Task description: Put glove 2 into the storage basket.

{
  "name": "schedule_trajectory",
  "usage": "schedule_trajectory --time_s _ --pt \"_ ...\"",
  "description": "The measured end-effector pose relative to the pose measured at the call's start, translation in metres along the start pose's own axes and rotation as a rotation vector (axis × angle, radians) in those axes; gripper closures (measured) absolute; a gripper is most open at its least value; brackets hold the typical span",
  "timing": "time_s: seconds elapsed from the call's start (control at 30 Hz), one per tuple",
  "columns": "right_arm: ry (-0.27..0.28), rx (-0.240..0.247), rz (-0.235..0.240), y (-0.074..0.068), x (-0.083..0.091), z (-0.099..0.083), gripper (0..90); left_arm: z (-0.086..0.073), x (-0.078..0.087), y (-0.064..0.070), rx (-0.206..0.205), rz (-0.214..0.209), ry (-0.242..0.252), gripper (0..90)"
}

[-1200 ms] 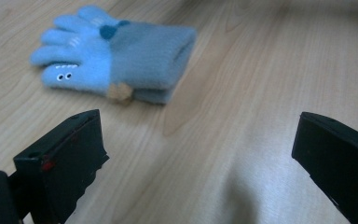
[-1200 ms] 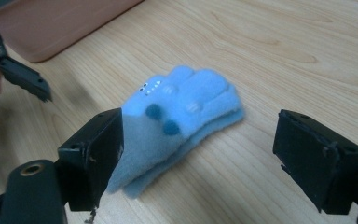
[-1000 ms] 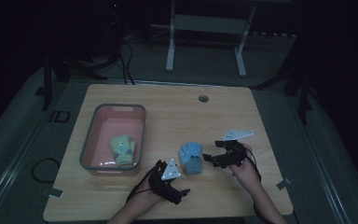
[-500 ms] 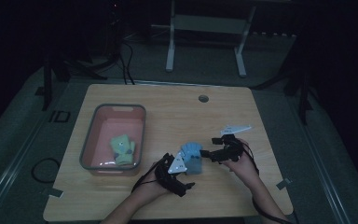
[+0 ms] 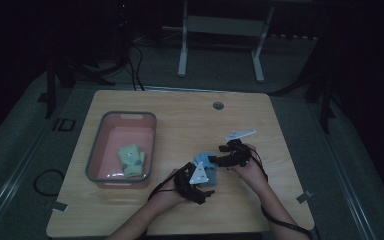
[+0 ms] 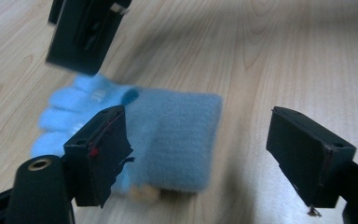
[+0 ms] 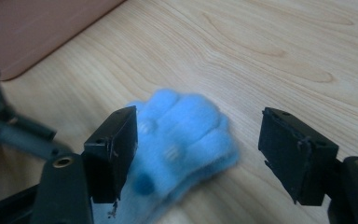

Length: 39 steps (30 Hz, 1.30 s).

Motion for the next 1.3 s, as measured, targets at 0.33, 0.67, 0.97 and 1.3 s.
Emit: schedule_trajectory --time_s 0.33,0.67,0.97,1.3 --pt "-0.054 -0.005 -0.025 0.005 -0.024 -0.013 28.2 -0.001 -0.011 0.002 -0.055 -0.029 -0.04 32.7" --pt "-0.068 0.015 -0.018 0.001 -0.028 -0.022 43.9 -0.004 -0.018 0.001 -0.091 0.012 -0.091 52.7" --pt "-0.112 0.005 0.038 -0.009 -0.032 -0.019 73.4 -0.002 -0.017 -0.004 -0.096 0.02 -0.12 73.7" --pt "-0.07 -0.02 0.054 -0.013 -0.025 -0.011 77.5 0.007 -0.006 -0.008 -0.088 0.014 -0.117 76.0"
Point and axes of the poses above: each handheld gripper's, and its own axes: x roughly backward along the jaws, z roughly out of its top, y roughly to its right, the point moved 6 cm from there along -x, roughly forward along the jaws, and after that the axes turned 5 degrees about z, right-handed, at the moved point
